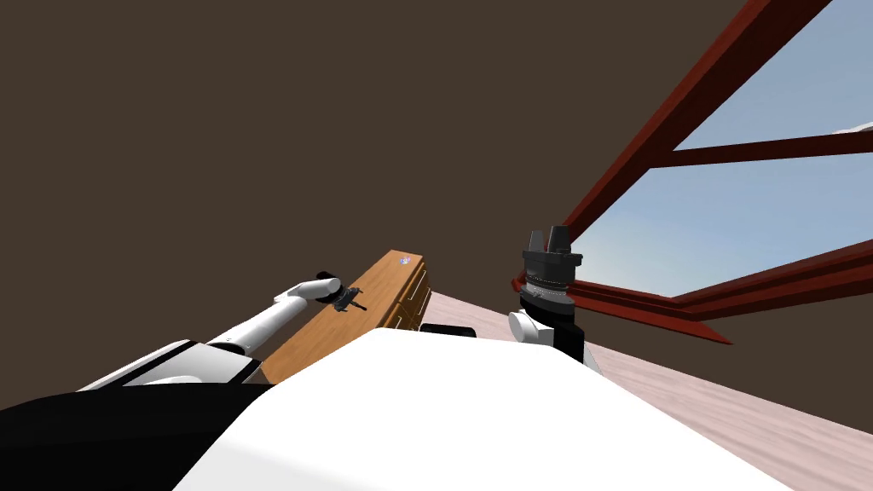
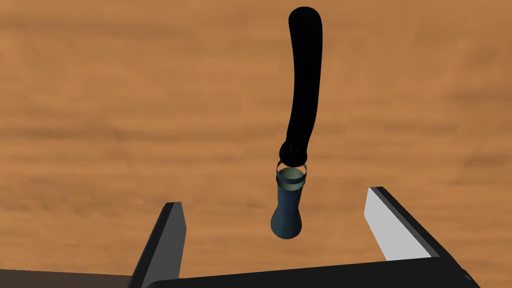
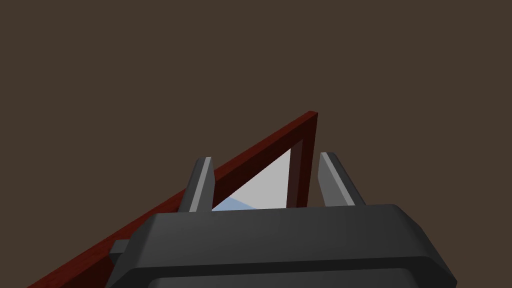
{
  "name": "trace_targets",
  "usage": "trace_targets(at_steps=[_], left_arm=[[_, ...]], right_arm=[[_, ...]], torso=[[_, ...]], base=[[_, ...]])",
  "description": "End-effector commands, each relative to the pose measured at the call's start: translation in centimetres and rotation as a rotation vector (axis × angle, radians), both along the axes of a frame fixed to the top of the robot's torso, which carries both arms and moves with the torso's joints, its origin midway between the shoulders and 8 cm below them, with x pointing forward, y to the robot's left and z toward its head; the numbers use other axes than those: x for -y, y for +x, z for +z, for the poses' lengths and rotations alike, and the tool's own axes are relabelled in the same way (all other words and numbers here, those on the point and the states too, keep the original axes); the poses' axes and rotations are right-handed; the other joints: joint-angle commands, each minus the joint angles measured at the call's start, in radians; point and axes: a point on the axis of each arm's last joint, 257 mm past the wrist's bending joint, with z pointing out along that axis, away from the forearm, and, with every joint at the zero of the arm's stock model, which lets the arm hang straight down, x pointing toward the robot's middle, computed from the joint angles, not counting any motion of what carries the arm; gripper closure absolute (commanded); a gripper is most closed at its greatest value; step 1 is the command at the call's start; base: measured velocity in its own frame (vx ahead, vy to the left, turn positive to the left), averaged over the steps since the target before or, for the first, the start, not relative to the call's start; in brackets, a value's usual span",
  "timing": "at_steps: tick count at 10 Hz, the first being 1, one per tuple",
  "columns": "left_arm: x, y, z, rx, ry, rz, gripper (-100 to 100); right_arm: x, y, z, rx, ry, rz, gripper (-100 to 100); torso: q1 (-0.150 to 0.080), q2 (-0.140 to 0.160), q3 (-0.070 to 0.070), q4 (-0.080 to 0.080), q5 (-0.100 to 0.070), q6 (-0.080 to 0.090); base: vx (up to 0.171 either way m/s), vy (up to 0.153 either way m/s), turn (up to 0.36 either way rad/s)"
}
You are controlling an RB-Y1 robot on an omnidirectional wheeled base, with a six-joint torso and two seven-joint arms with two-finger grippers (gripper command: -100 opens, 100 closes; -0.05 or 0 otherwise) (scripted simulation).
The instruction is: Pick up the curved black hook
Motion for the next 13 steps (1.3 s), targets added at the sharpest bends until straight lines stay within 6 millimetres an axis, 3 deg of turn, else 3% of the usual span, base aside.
trace_targets(at_steps=[1, 2, 3, 4, 5, 7, 8, 12, 13], left_arm=[[0.3, -2.0, -0.8, -0.055, -0.015, 0.018, -100], [0.4, -3.4, -1.4, -0.093, -0.027, 0.033, -100], [0.2, -2.4, -1.1, -0.068, -0.020, 0.023, -100], [0.2, -2.6, -1.2, -0.074, -0.022, 0.025, 0], [0.5, -2.9, -2.4, -0.071, -0.019, 0.031, -100], [0.6, -2.9, -2.6, -0.072, -0.020, 0.033, -100], [0.6, -2.9, -2.7, -0.070, -0.019, 0.032, 100], [0.4, -3.0, -2.6, -0.073, -0.017, 0.033, 100], [0.4, -3.0, -2.6, -0.073, -0.017, 0.033, 0]], right_arm=[[0.0, 0.0, 0.0, 0.000, 0.000, 0.000, 0], [0.0, 0.0, 0.0, 0.000, 0.000, 0.000, 0], [0.0, 0.0, 0.0, 0.000, 0.000, 0.000, 0], [0.0, 0.0, 0.0, 0.000, 0.000, 0.000, 0], [0.0, 0.0, 0.0, 0.000, 0.000, 0.000, 0], [0.0, 0.0, 0.0, 0.000, 0.000, 0.000, 0], [0.0, 0.0, 0.0, 0.000, 0.000, 0.000, 0], [0.0, 0.0, 0.0, 0.000, 0.000, 0.000, 0], [0.0, 0.0, 0.0, 0.000, 0.000, 0.000, 0]], torso=[[0.000, 0.000, 0.000, 0.000, 0.000, 0.000], [0.000, 0.000, 0.000, 0.000, 0.000, 0.000], [-0.001, -0.001, 0.000, 0.000, 0.000, 0.000], [-0.002, 0.000, 0.000, 0.000, -0.001, -0.001], [-0.003, 0.000, 0.000, 0.000, -0.001, -0.001], [-0.001, 0.000, 0.000, 0.000, 0.000, -0.001], [-0.003, 0.000, 0.000, 0.000, -0.001, -0.001], [-0.001, -0.002, -0.002, -0.001, 0.002, 0.001], [0.000, -0.003, -0.002, -0.001, 0.002, 0.001]], base=[[0.021, 0.047, -0.137], [0.022, 0.040, -0.123], [0.010, 0.019, -0.026], [0.000, 0.000, 0.000], [0.001, 0.028, -0.050], [0.003, 0.029, -0.027], [0.000, 0.000, 0.000], [-0.001, 0.001, 0.007], [0.000, 0.000, 0.000]])
